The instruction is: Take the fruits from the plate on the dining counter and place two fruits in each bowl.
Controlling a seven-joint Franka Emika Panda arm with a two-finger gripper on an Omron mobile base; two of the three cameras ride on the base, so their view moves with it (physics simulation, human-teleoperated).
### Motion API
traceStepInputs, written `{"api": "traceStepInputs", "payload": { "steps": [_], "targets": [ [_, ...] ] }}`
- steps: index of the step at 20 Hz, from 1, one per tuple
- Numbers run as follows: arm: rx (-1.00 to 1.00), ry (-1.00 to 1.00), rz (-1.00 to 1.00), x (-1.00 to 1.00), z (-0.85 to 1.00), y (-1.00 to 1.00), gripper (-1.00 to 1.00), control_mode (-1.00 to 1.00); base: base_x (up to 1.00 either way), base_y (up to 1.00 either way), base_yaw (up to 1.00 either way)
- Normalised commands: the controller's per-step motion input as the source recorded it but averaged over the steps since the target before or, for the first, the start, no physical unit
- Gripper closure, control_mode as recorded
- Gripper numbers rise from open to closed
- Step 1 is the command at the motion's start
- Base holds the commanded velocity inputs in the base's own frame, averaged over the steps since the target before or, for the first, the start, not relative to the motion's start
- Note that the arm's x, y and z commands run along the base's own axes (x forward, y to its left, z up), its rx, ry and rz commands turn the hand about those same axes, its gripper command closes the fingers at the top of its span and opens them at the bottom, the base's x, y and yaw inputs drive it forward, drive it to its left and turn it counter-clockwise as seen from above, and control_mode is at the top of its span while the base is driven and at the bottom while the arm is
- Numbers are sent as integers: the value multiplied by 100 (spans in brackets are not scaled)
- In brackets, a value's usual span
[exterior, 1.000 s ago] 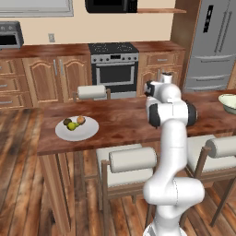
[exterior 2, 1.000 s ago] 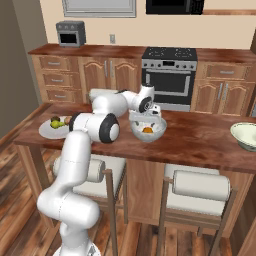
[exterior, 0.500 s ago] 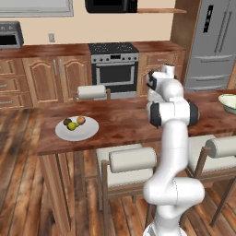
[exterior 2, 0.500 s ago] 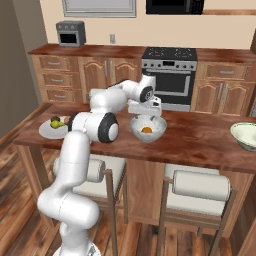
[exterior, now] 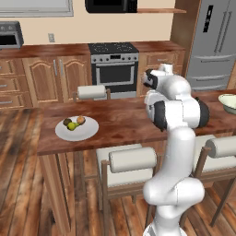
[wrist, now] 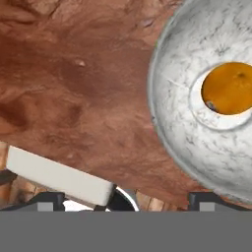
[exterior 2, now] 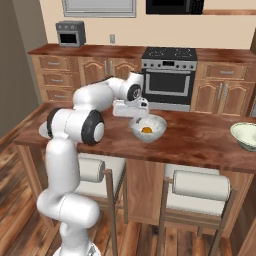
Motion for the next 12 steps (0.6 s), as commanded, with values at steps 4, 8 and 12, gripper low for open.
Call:
{"api": "traceStepInputs", "payload": {
  "steps": [4, 8, 12],
  "targets": [
    [0, -13, 19, -100, 9, 100, -100, -100, 0, 0, 0],
    [0, -11, 19, -74, 32, 100, -100, -100, 0, 0, 0],
    [0, -2, 20, -44, 36, 100, -100, -100, 0, 0, 0]
  ]
}}
